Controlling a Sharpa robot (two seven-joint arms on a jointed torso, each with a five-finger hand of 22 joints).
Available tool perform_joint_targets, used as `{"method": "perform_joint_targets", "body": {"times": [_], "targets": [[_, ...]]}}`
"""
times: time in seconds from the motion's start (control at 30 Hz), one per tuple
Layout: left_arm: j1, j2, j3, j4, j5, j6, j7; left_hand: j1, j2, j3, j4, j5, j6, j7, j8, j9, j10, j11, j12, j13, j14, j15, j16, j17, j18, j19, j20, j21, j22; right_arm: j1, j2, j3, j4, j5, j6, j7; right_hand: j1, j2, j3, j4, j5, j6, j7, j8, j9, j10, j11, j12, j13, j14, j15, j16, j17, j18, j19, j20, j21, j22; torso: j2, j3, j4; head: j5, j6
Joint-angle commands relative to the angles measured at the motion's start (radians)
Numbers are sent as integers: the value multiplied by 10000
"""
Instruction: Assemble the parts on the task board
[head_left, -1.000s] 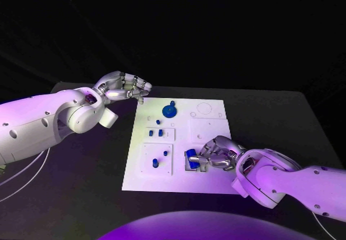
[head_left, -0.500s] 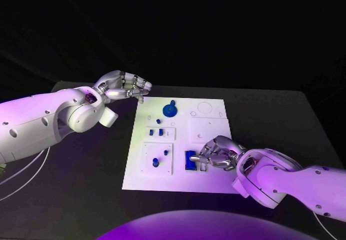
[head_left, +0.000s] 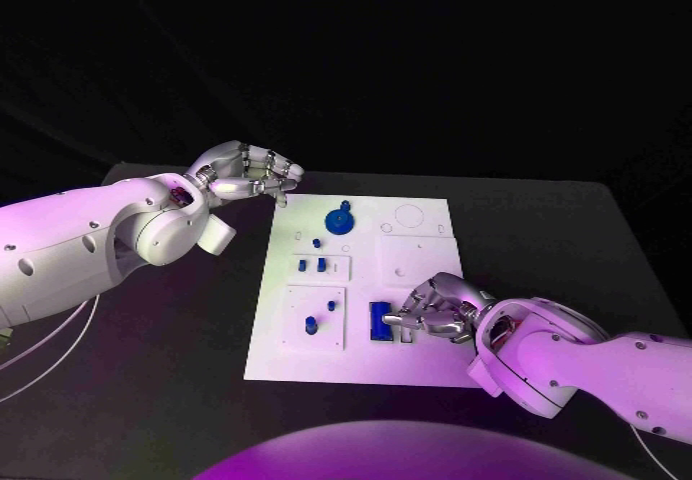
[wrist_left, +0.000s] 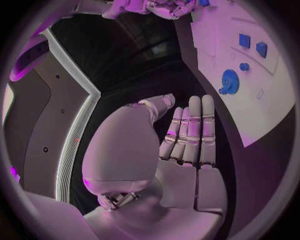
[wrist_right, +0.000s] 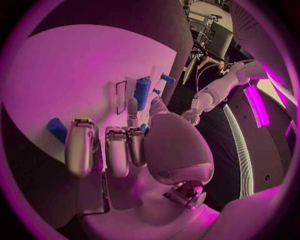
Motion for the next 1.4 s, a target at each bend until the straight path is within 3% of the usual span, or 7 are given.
{"method": "perform_joint_targets", "body": {"times": [0.03,0.37,0.63,0.8,0.9,1.13,1.4], "targets": [[6,6,5,17,47,23,132,-20,-48,7,7,52,-45,262,1,-10,-60,-18,36,-11,-53,-5,51,14,138,21,24,-49,-11,32,-178,2,105,-166,153,372,136,-12,-78,-34,20,-101,3,-16,11,712,-47,-2,2073,933,-84,31,1985,-167,434,-68,-32,2039,-7,-1,-2,-24,40],[6,6,4,5,171,-136,292,-4,-42,8,3,51,-61,266,26,-13,-81,-12,72,-21,-64,1,54,17,135,34,25,-63,-21,652,-1319,6,440,-467,-44,1270,1075,-217,-185,-181,27,-674,260,-380,-14,614,173,-138,1981,895,93,-33,1814,-107,305,67,-400,1949,-18,-6,-12,-155,89],[6,6,3,7,196,-162,318,-4,-42,8,3,51,-61,266,26,-13,-81,-12,72,-21,-64,1,54,17,135,34,25,-63,-21,818,-2271,-9,464,-1393,151,1199,1269,-350,-250,-217,23,-701,296,-437,15,546,211,-240,1898,890,130,-42,1794,-109,302,105,-392,1952,4,3,-19,-331,116],[5,0,3,16,200,-162,328,-8,-42,5,6,49,-64,264,32,-14,-77,-13,84,-21,-64,1,57,18,135,37,26,-65,-23,697,-2629,-42,410,-2053,360,956,1310,-400,-288,-186,25,-589,276,-387,76,517,201,-286,1862,883,131,-52,1769,-105,294,117,-408,1948,-1,0,-13,-399,115],[4,-1,3,20,201,-151,333,-8,-42,5,6,49,-64,264,32,-14,-77,-13,84,-21,-64,1,57,18,135,37,26,-65,-23,494,-2696,-60,366,-2421,474,778,1316,-412,-299,-172,25,-555,267,-371,94,505,195,-305,1847,882,128,-54,1763,-103,292,118,-411,1947,-2,0,-12,-409,119],[4,-15,3,35,202,-139,341,-8,-42,5,6,49,-64,264,32,-14,-77,-13,84,-21,-64,1,57,18,135,37,26,-65,-23,108,-2542,-75,231,-2757,503,473,1324,-425,-311,-157,26,-523,257,-356,113,469,187,-364,1798,870,123,-74,1709,-88,268,118,-493,1927,6,-4,8,-409,123],[4,-49,3,50,202,-124,326,-9,-40,3,10,49,-68,263,40,-14,-78,-14,96,-23,-63,1,60,20,135,41,26,-70,-27,-107,-2232,-82,90,-2883,482,222,1310,-443,-332,-128,24,-522,258,-356,132,454,185,-389,1779,862,119,-85,1679,-80,256,118,-532,1917,8,-9,17,-401,105]]}}
